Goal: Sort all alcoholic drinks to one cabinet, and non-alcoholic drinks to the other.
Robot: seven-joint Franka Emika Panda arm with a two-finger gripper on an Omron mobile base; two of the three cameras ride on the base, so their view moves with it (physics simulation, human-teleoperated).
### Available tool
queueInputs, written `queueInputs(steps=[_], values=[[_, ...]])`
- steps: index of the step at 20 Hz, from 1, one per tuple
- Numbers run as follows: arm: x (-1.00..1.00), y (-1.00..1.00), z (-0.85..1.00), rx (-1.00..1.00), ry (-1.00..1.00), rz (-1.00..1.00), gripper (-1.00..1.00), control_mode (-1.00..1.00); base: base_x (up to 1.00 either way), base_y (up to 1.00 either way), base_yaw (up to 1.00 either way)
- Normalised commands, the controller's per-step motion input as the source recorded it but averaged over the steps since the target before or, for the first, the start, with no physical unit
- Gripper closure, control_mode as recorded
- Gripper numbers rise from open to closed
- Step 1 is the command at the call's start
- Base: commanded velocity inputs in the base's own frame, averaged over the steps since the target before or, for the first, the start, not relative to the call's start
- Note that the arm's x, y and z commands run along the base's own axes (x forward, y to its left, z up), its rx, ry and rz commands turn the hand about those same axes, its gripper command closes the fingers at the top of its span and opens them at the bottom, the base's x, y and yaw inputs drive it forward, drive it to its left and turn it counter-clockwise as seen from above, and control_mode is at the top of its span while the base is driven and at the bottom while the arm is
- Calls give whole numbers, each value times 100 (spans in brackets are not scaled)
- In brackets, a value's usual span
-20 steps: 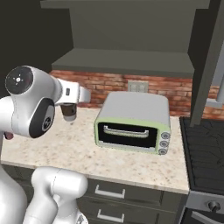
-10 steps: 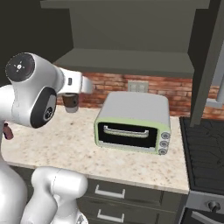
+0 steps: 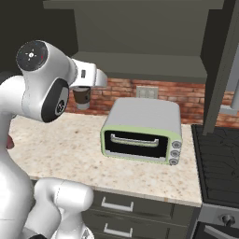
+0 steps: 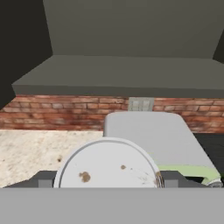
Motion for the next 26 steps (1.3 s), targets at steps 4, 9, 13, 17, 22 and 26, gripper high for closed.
queueInputs(steps=[4,9,13,17,22,26], values=[[33,-16,18,0,-4,-2,100,-100,0,0,0],[32,-12,18,0,-5,-2,100,-100,0,0,0],[32,-6,15,0,-3,-1,100,-100,0,0,0],[33,-1,10,0,-1,-1,100,-100,0,0,0],[35,0,9,0,-1,-1,100,-100,0,0,0],[34,0,6,0,-1,0,100,-100,0,0,0]])
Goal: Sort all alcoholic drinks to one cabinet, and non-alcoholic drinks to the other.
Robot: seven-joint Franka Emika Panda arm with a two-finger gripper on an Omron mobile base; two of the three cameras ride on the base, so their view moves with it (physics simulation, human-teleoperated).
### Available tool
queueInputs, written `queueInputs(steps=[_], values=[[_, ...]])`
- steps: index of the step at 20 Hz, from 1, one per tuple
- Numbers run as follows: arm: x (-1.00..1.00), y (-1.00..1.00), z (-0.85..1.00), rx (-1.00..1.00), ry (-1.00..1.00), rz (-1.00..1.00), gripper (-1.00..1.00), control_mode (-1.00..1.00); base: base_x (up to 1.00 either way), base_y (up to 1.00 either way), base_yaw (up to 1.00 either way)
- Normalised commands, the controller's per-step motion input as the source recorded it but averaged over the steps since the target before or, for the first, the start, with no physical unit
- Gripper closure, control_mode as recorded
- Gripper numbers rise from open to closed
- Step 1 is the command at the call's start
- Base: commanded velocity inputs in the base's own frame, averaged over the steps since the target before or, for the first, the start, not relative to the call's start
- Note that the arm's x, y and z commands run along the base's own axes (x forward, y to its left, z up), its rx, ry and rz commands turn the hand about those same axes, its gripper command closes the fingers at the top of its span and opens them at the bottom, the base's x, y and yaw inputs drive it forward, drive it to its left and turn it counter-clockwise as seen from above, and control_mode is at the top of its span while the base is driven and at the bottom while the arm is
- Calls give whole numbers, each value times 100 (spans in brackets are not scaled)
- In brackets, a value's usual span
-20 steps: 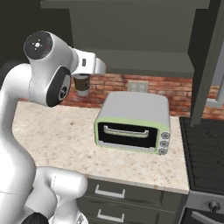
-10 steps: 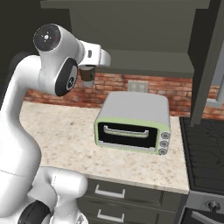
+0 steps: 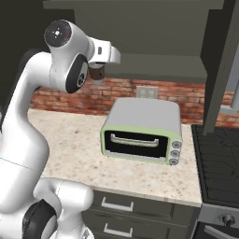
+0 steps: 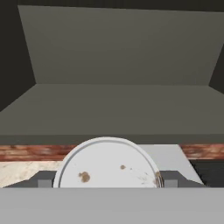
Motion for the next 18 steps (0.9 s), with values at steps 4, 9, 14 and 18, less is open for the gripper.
queueInputs(steps=[4,9,14,18], values=[[35,0,3,0,0,0,100,-100,0,0,0],[35,0,0,0,0,0,100,-100,0,0,0],[34,0,0,0,0,0,100,-100,0,0,0],[34,0,0,0,0,0,100,-100,0,0,0]])
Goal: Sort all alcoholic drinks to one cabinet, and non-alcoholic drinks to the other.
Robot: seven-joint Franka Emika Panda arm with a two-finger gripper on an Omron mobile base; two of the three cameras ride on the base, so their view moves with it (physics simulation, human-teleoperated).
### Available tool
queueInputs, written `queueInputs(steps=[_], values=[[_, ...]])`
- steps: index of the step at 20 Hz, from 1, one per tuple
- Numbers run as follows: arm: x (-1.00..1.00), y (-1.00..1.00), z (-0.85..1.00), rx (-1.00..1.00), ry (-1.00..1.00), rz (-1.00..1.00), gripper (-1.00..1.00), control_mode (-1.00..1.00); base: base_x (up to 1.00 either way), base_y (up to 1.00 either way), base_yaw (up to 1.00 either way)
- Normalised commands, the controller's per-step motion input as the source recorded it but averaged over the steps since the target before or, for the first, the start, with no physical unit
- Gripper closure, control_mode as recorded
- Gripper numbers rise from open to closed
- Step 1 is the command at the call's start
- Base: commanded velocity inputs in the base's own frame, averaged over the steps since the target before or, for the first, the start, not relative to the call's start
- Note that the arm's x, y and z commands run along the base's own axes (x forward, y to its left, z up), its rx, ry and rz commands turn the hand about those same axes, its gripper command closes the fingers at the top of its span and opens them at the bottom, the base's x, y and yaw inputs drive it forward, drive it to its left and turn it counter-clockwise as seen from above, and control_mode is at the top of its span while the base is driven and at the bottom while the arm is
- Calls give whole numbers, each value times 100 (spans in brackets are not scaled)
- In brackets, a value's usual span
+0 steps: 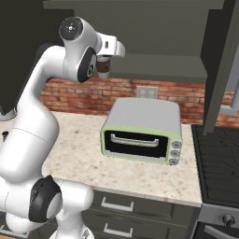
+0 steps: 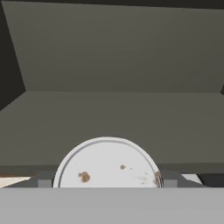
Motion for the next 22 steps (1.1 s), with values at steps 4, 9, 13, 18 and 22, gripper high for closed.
queueInputs(steps=[4,9,13,18,22], values=[[34,0,0,0,0,0,100,-100,0,0,0],[34,0,0,0,0,0,100,-100,0,0,0],[34,1,0,0,0,0,100,-100,0,0,0],[34,4,0,0,0,0,100,-100,0,0,0],[35,5,0,0,0,0,100,-100,0,0,0]])
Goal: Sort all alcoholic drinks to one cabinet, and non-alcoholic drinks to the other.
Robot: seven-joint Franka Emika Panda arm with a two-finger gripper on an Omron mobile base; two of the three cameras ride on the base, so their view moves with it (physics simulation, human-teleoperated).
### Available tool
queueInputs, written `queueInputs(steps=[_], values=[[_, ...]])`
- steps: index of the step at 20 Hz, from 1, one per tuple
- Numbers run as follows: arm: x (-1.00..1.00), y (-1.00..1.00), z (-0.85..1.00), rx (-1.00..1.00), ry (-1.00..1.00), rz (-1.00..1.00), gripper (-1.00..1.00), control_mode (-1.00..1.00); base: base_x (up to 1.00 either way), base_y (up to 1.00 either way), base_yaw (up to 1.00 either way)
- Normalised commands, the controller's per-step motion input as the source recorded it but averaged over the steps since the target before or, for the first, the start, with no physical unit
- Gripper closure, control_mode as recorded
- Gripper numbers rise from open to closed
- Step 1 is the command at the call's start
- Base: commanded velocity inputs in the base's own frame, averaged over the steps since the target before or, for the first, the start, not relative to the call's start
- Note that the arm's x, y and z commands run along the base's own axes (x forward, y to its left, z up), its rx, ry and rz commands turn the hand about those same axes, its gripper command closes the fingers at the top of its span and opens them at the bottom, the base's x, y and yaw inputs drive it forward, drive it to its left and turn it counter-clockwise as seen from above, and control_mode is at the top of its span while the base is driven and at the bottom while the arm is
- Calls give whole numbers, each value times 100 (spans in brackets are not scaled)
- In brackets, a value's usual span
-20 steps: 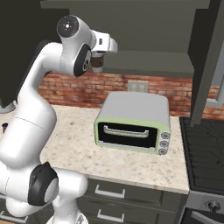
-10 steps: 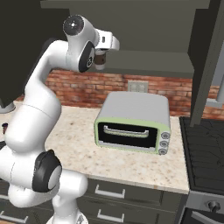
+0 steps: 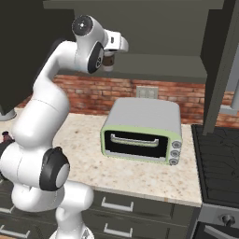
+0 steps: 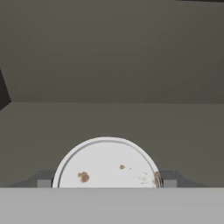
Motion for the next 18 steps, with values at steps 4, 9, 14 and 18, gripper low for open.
queueInputs(steps=[4,9,14,18], values=[[33,5,0,0,0,0,100,-100,0,0,0],[32,5,-1,0,0,0,100,-100,0,0,0],[32,6,-4,0,0,0,100,-100,0,0,0],[30,7,-7,0,0,0,100,-100,0,0,0]])
